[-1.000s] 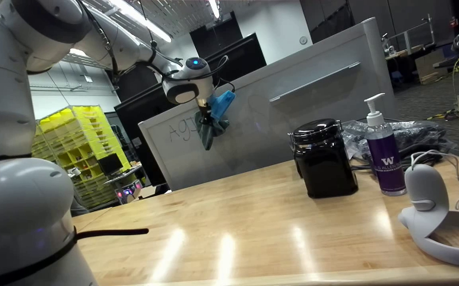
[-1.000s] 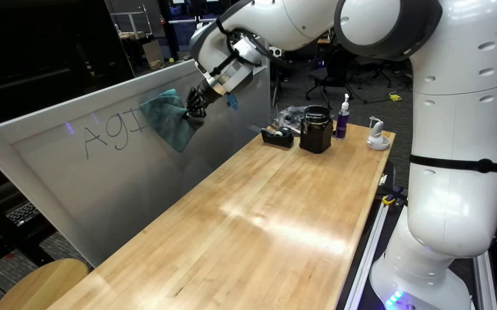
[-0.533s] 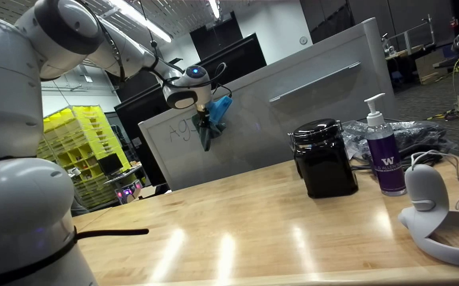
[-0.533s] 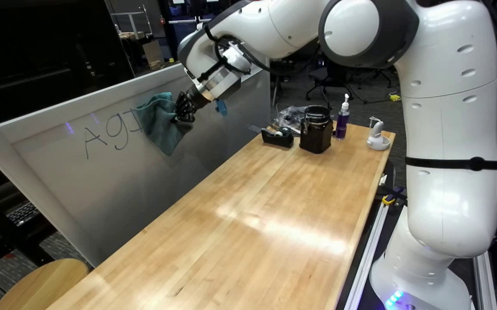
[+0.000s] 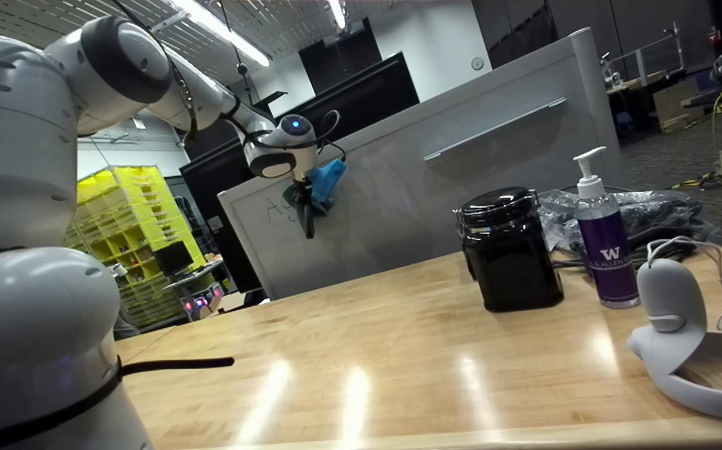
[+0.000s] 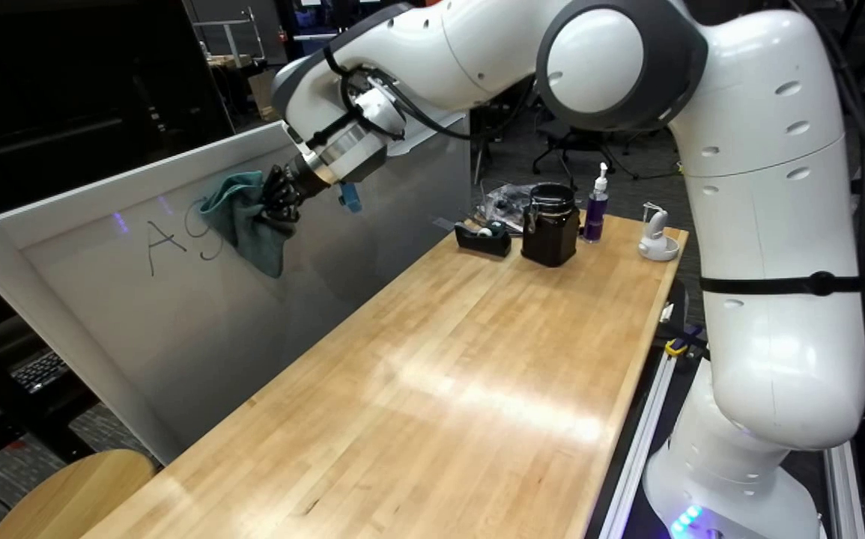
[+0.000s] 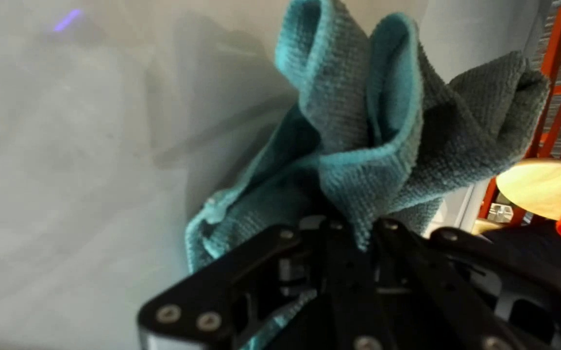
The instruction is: Use the green towel to erase the writings on the white board
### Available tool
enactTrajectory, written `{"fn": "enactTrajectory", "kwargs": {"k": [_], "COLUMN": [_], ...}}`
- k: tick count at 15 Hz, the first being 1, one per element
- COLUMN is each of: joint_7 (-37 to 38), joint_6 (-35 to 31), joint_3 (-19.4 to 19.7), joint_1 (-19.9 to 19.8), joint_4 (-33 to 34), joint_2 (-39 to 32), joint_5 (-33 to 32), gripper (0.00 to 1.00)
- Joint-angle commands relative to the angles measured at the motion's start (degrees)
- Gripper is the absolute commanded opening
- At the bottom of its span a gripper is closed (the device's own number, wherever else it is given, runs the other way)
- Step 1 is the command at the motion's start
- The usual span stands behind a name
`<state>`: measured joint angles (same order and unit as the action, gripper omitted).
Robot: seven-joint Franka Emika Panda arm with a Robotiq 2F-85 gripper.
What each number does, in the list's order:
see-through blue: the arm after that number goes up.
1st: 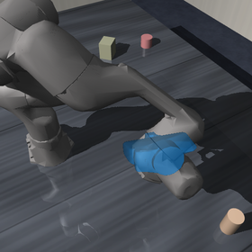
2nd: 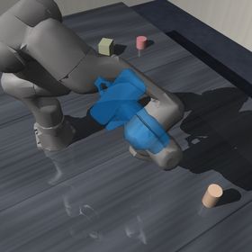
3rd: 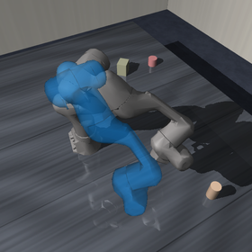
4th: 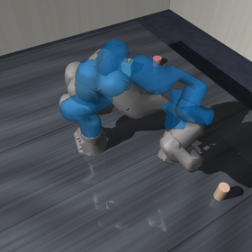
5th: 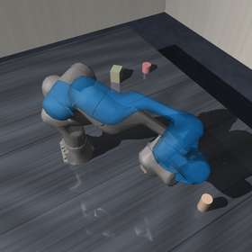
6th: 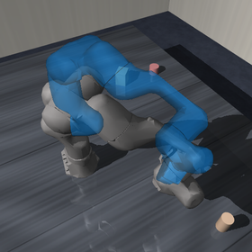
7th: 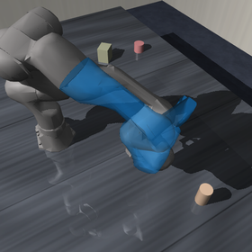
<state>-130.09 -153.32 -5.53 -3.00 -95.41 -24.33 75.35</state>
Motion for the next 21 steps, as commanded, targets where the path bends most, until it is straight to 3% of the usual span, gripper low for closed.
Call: {"fn": "enactTrajectory", "kwargs": {"k": [1, 9, 17, 21], "joint_7": [-2.7, -5.1, -11.3, -14.4], "joint_6": [-1.1, 0.4, -0.1, 0.0], "joint_3": [-2.3, -5.8, -2.7, -4.3], "joint_1": [1.0, 1.4, -2.1, -1.8], "joint_4": [0.0, -0.5, 9.8, 8.7], "joint_2": [0.2, 0.8, -7.2, -8.3], "joint_5": [3.4, 6.1, 3.5, 5.3], "gripper": [0.02, 0.02, 0.02, 0.02]}}
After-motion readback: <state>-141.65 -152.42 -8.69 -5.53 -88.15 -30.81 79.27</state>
